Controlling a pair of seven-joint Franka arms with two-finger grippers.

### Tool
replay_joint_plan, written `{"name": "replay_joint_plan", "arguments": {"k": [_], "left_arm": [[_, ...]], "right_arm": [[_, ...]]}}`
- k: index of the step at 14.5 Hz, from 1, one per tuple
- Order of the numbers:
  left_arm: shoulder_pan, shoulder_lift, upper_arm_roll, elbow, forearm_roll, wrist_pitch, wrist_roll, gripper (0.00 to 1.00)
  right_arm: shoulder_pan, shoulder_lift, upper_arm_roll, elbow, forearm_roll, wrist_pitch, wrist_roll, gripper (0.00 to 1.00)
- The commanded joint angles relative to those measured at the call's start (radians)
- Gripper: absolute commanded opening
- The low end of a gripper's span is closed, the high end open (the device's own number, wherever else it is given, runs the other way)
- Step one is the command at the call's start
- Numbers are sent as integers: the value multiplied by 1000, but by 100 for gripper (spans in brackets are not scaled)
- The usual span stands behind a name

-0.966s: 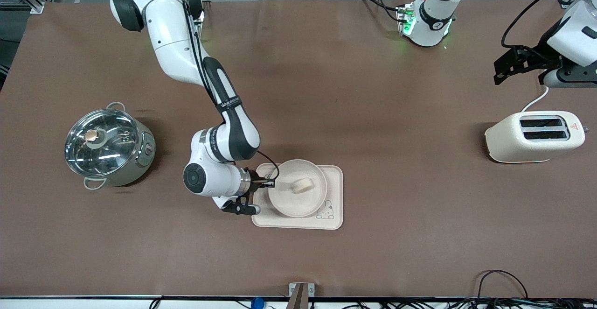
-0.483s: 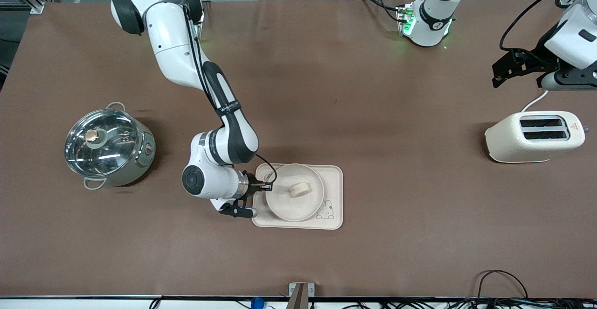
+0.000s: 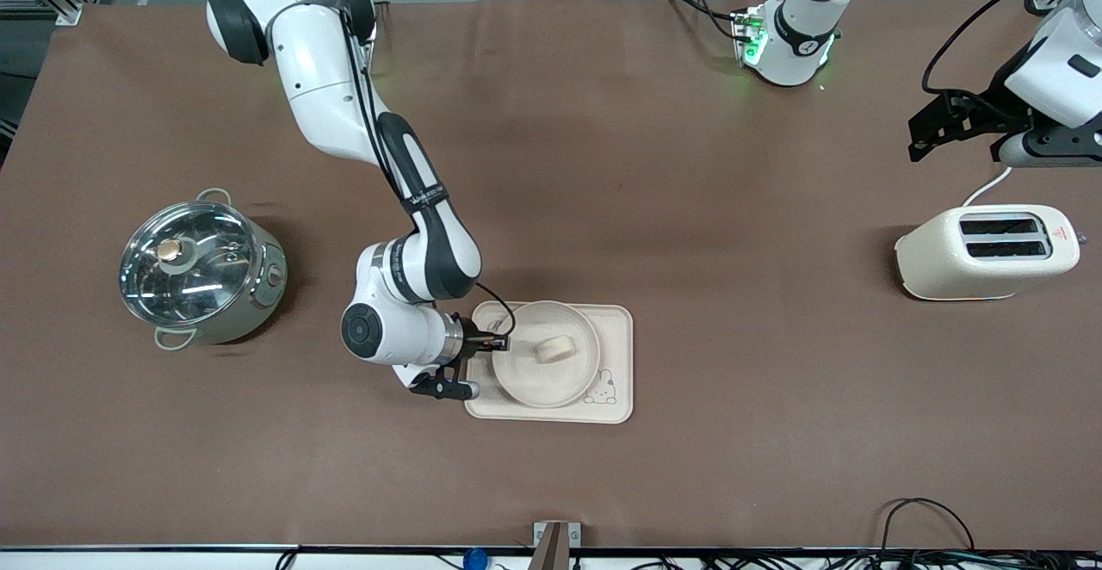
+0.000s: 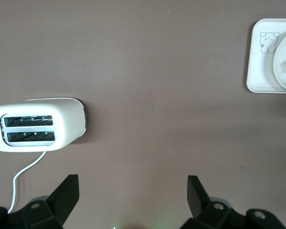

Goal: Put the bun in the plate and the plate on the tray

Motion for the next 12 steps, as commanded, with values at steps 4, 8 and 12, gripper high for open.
{"name": "replay_joint_plan", "arguments": {"k": [4,8,12], "left_arm": [[1,-16,-1,-13,-3,13,13,100],[0,-16,-1,-13,-6,13,11,100],[-2,-13,-1,-11,-7,13,11,100]], "right_arm": [[-12,-155,0,-50,-19,-11,14,93],[1,-252,-90,-103,-45,-49,-8,100],[-25,-553,-135,-389,-60,-71,-160,100]]}}
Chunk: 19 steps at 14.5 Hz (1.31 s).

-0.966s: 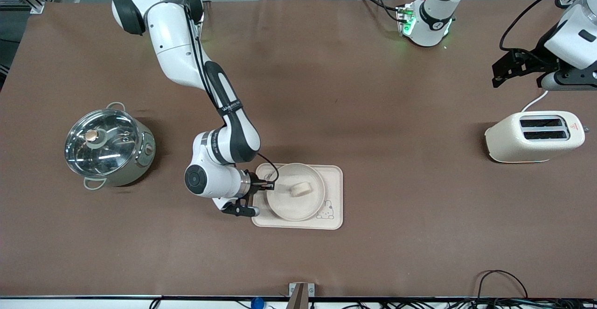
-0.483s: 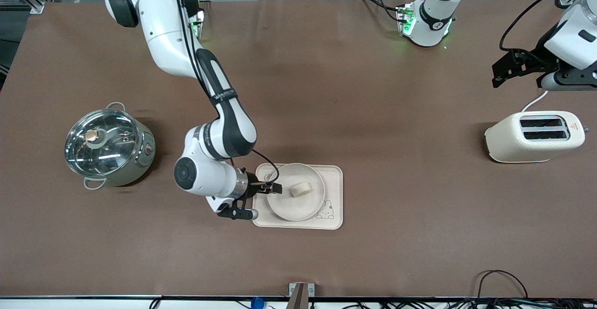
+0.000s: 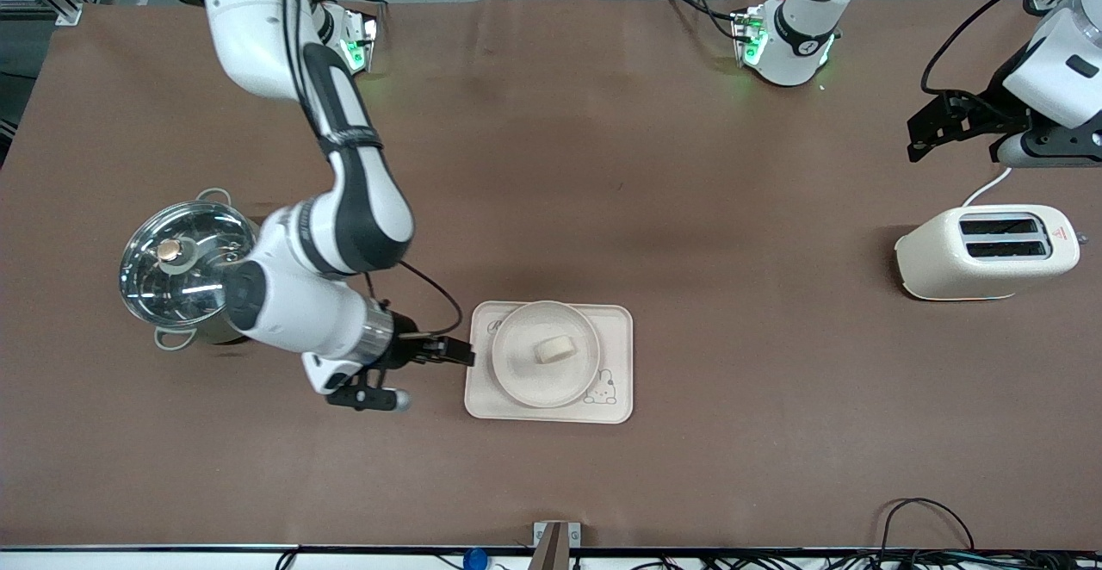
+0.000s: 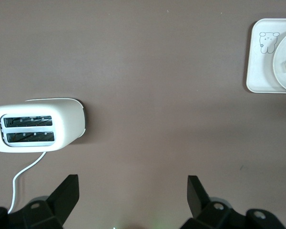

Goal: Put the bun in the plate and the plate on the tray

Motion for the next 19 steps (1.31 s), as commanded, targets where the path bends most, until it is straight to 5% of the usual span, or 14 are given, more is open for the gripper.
{"name": "replay_joint_plan", "arguments": {"k": [1,3,7,9,11,13,16,19], "left_arm": [[-2,-13,0,-9,-9,10,11,100],[-3,-11,0,-8,-10,10,10,100],[-5,-11,0,-8,-12,10,11,100],[-5,-13,-4,-8,-12,10,10,100],[-5,-13,-6,-8,-12,10,10,100],[-5,-13,-17,-8,-12,10,10,100],[-5,-10,-18,0,-10,7,18,100],[-5,-4,-18,25,-7,4,10,100]], "right_arm": [[-12,-307,-28,-324,-38,-6,-94,100],[-50,-438,-58,-400,-149,-94,-142,100],[-193,-619,-21,-376,-462,-366,-145,100],[-302,-703,116,-345,-661,-475,-148,100],[-310,-777,162,-337,-841,-544,-148,100],[-330,-808,165,-314,-862,-561,-168,100],[-515,-805,305,-284,-862,-572,-208,100],[-525,-802,307,-282,-849,-566,-206,100]]}}
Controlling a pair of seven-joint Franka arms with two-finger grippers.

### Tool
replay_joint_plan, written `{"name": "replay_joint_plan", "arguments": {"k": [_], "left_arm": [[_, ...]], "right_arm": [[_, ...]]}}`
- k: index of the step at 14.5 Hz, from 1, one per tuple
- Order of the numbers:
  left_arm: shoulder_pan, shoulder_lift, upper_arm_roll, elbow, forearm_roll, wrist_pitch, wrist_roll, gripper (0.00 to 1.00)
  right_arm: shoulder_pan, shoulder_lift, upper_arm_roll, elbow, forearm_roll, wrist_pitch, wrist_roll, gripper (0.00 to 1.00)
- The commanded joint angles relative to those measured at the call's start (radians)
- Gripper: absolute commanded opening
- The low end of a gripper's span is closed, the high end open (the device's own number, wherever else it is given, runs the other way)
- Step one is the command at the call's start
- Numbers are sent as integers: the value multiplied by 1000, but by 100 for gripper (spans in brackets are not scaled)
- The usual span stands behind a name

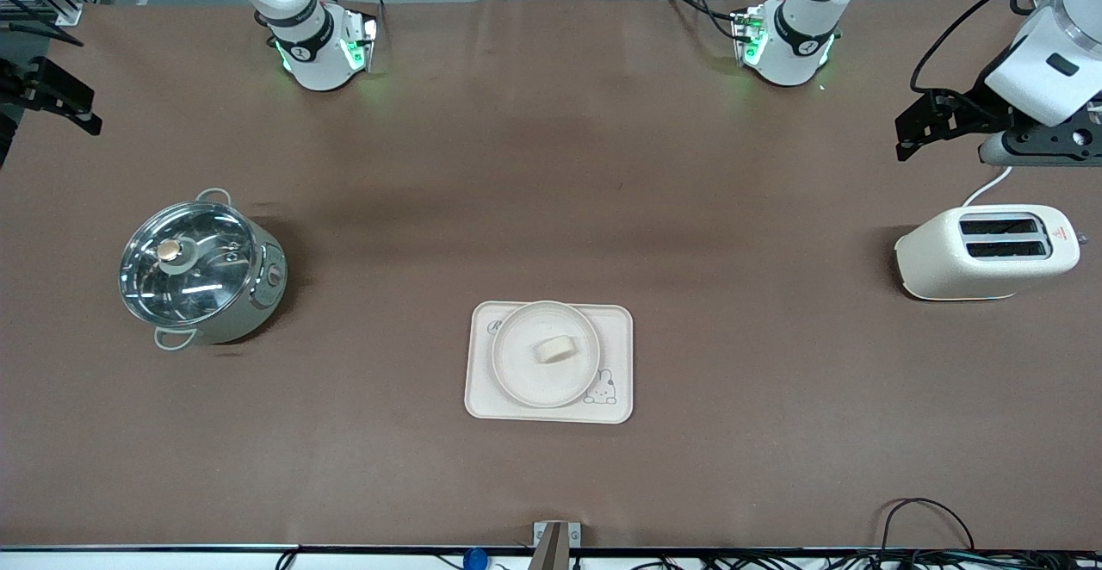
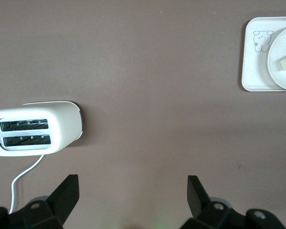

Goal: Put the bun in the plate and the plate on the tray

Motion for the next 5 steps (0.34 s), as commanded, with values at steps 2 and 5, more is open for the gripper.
{"name": "replay_joint_plan", "arguments": {"k": [2,5], "left_arm": [[1,-4,-2,21,-4,-5,10,100],[1,-5,-3,24,-4,-19,8,100]], "right_arm": [[-27,9,27,7,-3,3,-8,100],[-31,10,26,-2,20,3,-5,100]]}}
